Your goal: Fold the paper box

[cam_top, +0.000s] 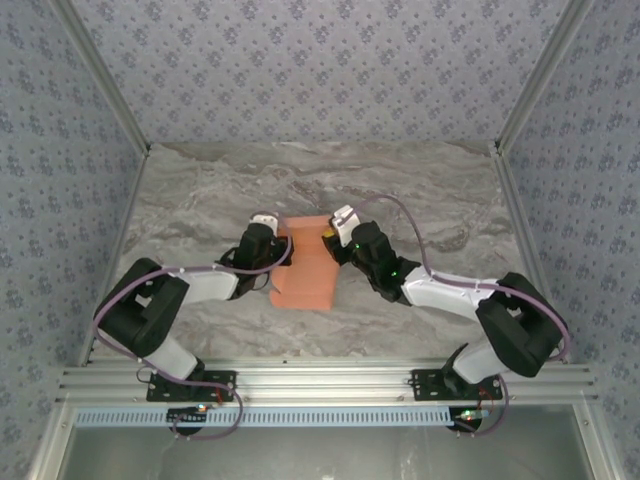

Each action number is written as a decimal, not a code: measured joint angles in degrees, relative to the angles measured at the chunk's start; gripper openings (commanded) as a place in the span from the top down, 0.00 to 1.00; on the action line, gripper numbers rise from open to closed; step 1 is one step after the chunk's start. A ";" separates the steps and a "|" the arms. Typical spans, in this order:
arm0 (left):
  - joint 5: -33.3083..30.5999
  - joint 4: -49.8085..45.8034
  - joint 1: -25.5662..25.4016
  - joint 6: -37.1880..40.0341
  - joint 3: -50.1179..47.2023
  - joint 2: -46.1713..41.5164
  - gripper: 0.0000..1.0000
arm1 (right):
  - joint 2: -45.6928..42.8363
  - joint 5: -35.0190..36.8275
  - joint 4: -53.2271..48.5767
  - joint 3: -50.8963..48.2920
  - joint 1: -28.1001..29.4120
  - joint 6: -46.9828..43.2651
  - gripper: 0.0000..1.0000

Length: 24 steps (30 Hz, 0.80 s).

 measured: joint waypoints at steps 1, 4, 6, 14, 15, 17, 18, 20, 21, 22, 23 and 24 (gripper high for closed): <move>-0.55 -0.46 -0.24 -0.63 -0.04 -0.07 1.00 | 0.74 0.96 0.52 0.20 0.07 0.02 0.68; -2.78 -2.36 -1.51 -1.97 -0.04 -0.26 1.00 | 3.02 3.54 2.32 0.26 0.17 0.24 0.70; -4.98 -3.63 -2.69 -2.75 -0.02 -0.39 1.00 | 4.74 5.22 3.93 0.26 0.33 0.74 0.74; -13.75 -8.20 -5.62 -7.91 -0.02 -0.39 1.00 | 12.57 10.19 10.08 1.42 1.51 2.95 0.78; -14.53 -8.61 -5.99 -8.50 -0.02 -0.39 0.98 | 13.22 10.47 10.91 1.51 1.51 3.06 0.79; -16.09 -9.46 -6.86 -9.86 -0.02 -0.39 0.79 | 14.73 10.97 12.44 1.75 1.51 3.45 0.83; -16.61 -9.88 -7.13 -10.49 -0.02 -0.39 0.70 | 15.32 11.04 12.94 1.88 1.49 3.50 0.84; -16.65 -9.44 -7.43 -12.37 -0.02 -0.63 0.48 | 16.68 11.13 13.97 1.90 1.31 3.43 0.86; -16.44 -8.96 -7.45 -12.92 -0.20 -1.07 0.41 | 17.35 11.06 14.45 1.90 1.09 3.32 0.86; -16.04 -8.24 -7.50 -13.68 -0.55 -1.77 0.32 | 18.18 10.71 15.02 1.88 0.70 3.19 0.87; -15.65 -7.65 -7.54 -14.25 -1.05 -2.80 0.23 | 18.88 10.14 15.80 1.81 0.22 3.19 0.87; -15.15 -7.37 -7.54 -14.56 -1.53 -3.89 0.20 | 19.23 9.60 16.55 1.70 -0.22 3.19 0.87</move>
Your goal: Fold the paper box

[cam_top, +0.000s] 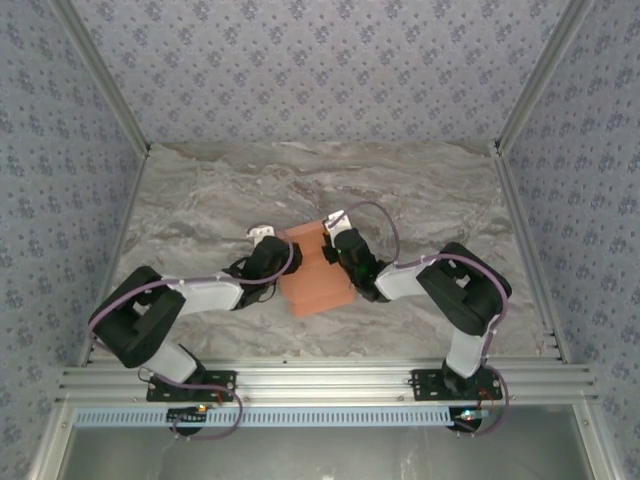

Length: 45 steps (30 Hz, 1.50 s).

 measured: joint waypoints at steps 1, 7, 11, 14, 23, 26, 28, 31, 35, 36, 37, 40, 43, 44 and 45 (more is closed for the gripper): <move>0.50 0.15 0.00 -0.37 -0.59 -1.46 0.17 | 0.17 -0.39 0.85 -0.26 -0.46 -0.07 0.87; 3.04 -4.57 -0.02 -0.55 -1.49 -14.23 0.01 | 1.86 -3.85 8.11 -2.84 -1.53 -2.21 0.86; 5.60 -9.84 3.91 1.55 -1.46 -25.11 0.01 | 2.67 -14.82 12.79 -6.08 -2.80 -4.72 0.83; 7.52 -12.66 8.94 3.96 -1.01 -29.20 0.01 | 2.67 -25.75 12.66 -6.47 -4.81 -7.39 0.85; 17.62 -20.26 10.60 12.44 6.56 -14.73 0.01 | 4.15 -34.97 12.48 -5.22 -3.28 -13.11 0.79; 20.24 -19.89 10.19 13.31 6.32 -12.55 0.01 | 5.77 -33.53 13.77 -5.25 -2.16 -13.94 0.71; 21.27 -19.32 9.92 13.73 6.38 -11.32 0.01 | 6.86 -32.48 14.16 -5.29 -1.64 -14.21 0.65; 22.32 -19.30 9.70 14.23 6.73 -9.09 0.01 | 7.61 -31.30 14.49 -5.57 -1.46 -14.23 0.64; 22.97 -18.93 9.64 14.34 7.63 -7.26 0.01 | 7.61 -30.42 15.98 -6.38 -1.51 -14.23 0.60; 22.97 -18.93 9.44 14.34 7.96 -6.86 0.01 | 7.61 -30.21 16.39 -6.71 -1.51 -14.21 0.59; 22.99 -18.91 9.25 14.32 8.20 -6.56 0.01 | 7.61 -30.10 16.63 -7.02 -1.51 -14.19 0.59; 22.97 -18.95 8.76 14.38 8.81 -6.03 0.01 | 7.13 -29.94 16.94 -7.85 -1.53 -14.14 0.57; 22.95 -19.32 8.72 14.51 9.42 -5.55 0.01 | 6.03 -30.25 16.92 -8.28 -1.77 -14.21 0.53; 22.93 -19.43 8.74 14.56 9.77 -5.29 0.01 | 5.64 -30.56 16.92 -8.33 -1.86 -14.23 0.52; 22.91 -19.56 8.74 14.56 10.03 -5.01 0.01 | 5.25 -30.88 16.92 -8.33 -1.99 -14.21 0.51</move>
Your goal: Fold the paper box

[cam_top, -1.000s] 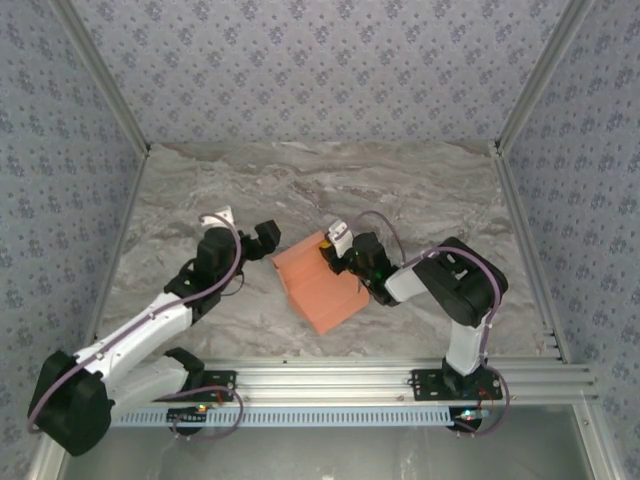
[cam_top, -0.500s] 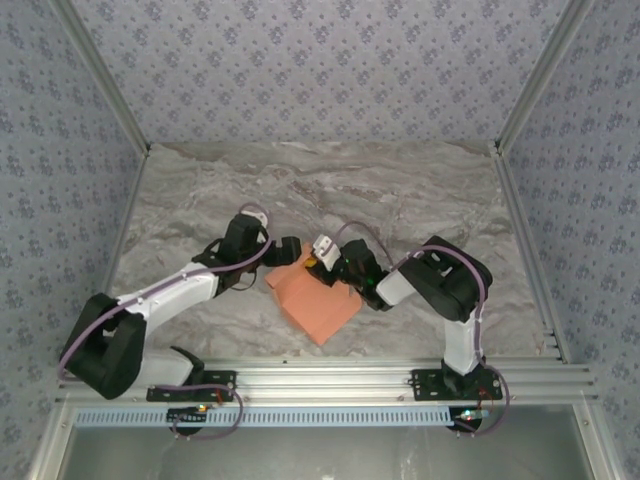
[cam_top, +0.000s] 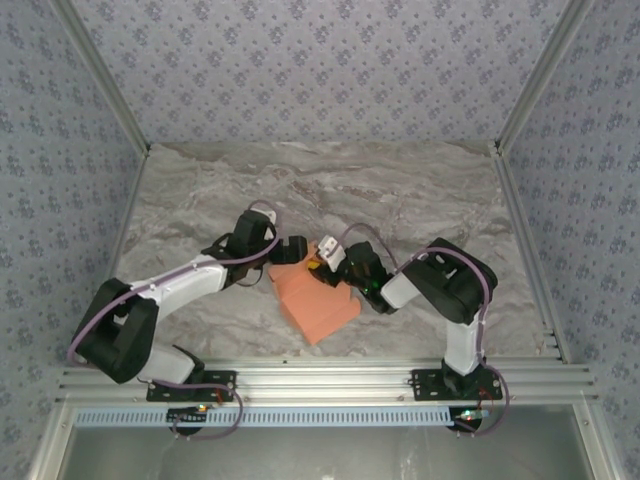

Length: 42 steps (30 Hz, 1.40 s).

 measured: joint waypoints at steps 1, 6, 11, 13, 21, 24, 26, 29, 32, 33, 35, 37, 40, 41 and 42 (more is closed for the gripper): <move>0.00 -0.07 0.00 -0.02 0.15 0.22 0.01 | -0.50 -0.39 0.00 -0.04 -0.13 -0.04 0.51; 0.00 -0.63 -0.02 -0.02 0.50 0.39 0.01 | -4.26 -2.43 -1.51 -0.31 -1.07 -0.68 0.50; 0.00 -1.11 -0.02 0.00 0.79 0.39 0.01 | -7.30 -4.48 -2.82 -0.72 -2.29 -1.36 0.50; 0.00 -1.33 -0.02 0.00 0.90 0.39 0.01 | -7.80 -5.22 -3.08 -1.46 -2.82 -1.38 0.50; 0.09 -1.38 -1.68 0.70 2.36 0.42 0.01 | -8.44 -5.73 -4.13 -4.52 -3.28 -1.75 0.50; 0.09 -1.29 -2.40 1.38 3.80 0.76 0.01 | -8.61 -5.05 -3.50 -5.57 -3.28 -1.75 0.51; 0.11 -1.25 -2.75 1.77 4.48 1.22 0.01 | -8.70 -4.48 -2.89 -6.19 -3.28 -1.73 0.52; 0.48 -1.25 -3.06 2.19 5.11 2.84 0.01 | -8.70 -3.63 -2.03 -6.58 -3.28 -1.73 0.54; 0.79 -1.31 -3.10 2.54 5.64 5.27 0.01 | -8.70 -2.45 -0.76 -6.62 -3.13 -1.49 0.55; 1.16 -1.20 -3.10 2.54 6.23 6.01 0.01 | -8.70 -2.10 -0.24 -6.62 -3.13 -1.27 0.56; 1.14 -1.25 -3.13 2.75 7.76 6.97 0.01 | -8.59 -1.49 0.76 -6.58 -3.02 -0.96 0.57; 1.14 -1.14 -3.13 2.75 8.57 7.93 0.01 | -8.09 -0.74 1.42 -6.19 -2.73 -0.66 0.60; 1.16 -0.83 -3.10 2.51 8.66 8.55 0.01 | -6.67 1.22 2.43 -5.40 -2.12 -0.44 0.65; 1.16 -0.83 -3.10 2.43 8.66 8.55 0.01 | -6.16 2.03 2.99 -5.25 -1.97 -0.37 0.66; 1.20 -0.83 -3.10 2.29 8.66 8.55 0.01 | -5.57 3.04 3.50 -5.09 -1.70 -0.24 0.68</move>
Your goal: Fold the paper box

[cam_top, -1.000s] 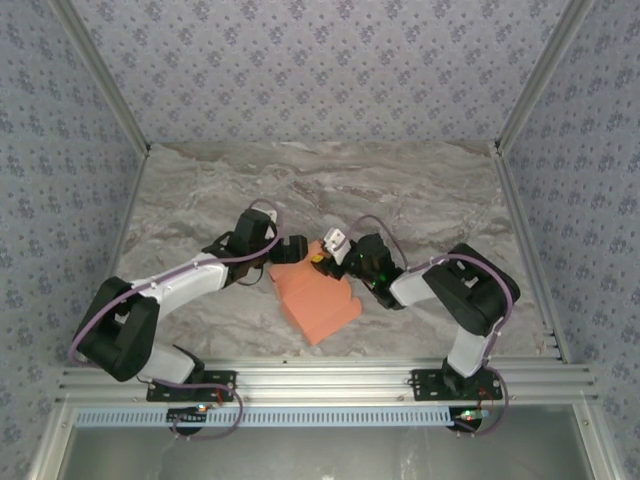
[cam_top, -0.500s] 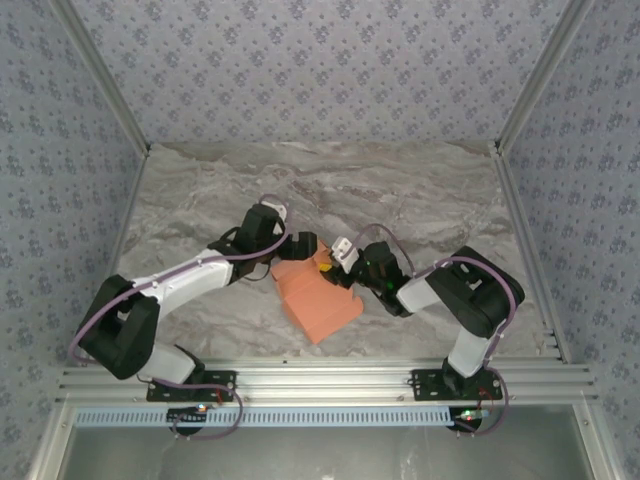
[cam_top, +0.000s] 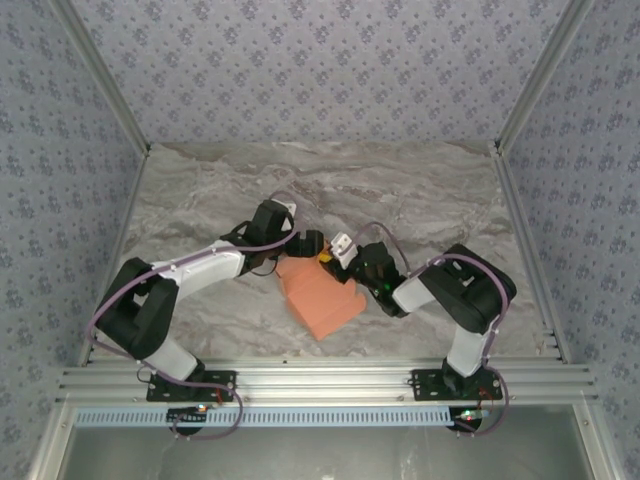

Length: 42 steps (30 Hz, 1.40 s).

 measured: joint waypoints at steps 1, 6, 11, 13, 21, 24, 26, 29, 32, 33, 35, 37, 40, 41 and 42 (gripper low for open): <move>0.17 0.00 -0.02 -0.20 0.00 0.02 0.01 | 0.35 0.90 0.37 0.04 0.26 0.07 0.70; 0.81 0.09 -0.02 -1.07 -0.04 0.04 0.03 | 0.83 5.38 0.76 0.39 1.46 0.52 0.72; 1.49 1.42 -0.02 -2.40 -0.66 0.15 0.05 | 1.66 10.38 0.74 1.66 3.56 0.44 0.64; 2.08 1.97 -0.02 -3.06 -0.72 0.48 0.05 | 1.86 11.72 0.76 1.92 4.09 0.46 0.64; 3.41 3.04 -0.02 -5.42 -0.72 1.29 0.07 | 2.64 16.41 1.81 1.92 4.74 0.70 0.76; 3.80 3.28 0.00 -6.69 -0.76 1.40 0.11 | 3.19 19.37 2.05 2.40 5.31 1.60 0.86; 4.11 4.48 -0.02 -7.74 -1.20 1.51 0.14 | 3.41 20.76 2.10 2.73 5.60 2.03 0.85; 4.90 6.21 -0.02 -9.49 -2.01 1.51 0.21 | 3.82 22.80 1.99 3.17 6.32 1.97 0.77; 5.73 6.88 0.00 -10.58 -2.23 1.51 0.23 | 4.46 25.09 2.23 3.54 6.86 1.99 0.76; 5.77 6.88 0.00 -10.75 -2.23 1.51 0.24 | 4.61 25.55 2.32 3.61 6.97 1.99 0.76; 5.77 6.88 0.00 -10.82 -2.23 1.51 0.24 | 5.01 26.34 2.82 3.65 7.21 2.01 0.73; 5.79 6.88 0.00 -11.08 -2.23 1.51 0.24 | 5.42 26.64 3.28 3.65 7.28 2.23 0.67; 5.92 6.86 0.11 -11.28 -2.23 1.51 0.24 | 5.64 26.32 3.34 3.56 7.17 2.67 0.60; 5.95 6.84 0.11 -11.47 -2.23 1.49 0.24 | 5.64 25.94 3.32 3.50 7.04 2.82 0.60; 5.95 6.84 0.11 -11.52 -2.23 1.49 0.24 | 5.64 25.53 3.19 3.39 6.99 2.84 0.58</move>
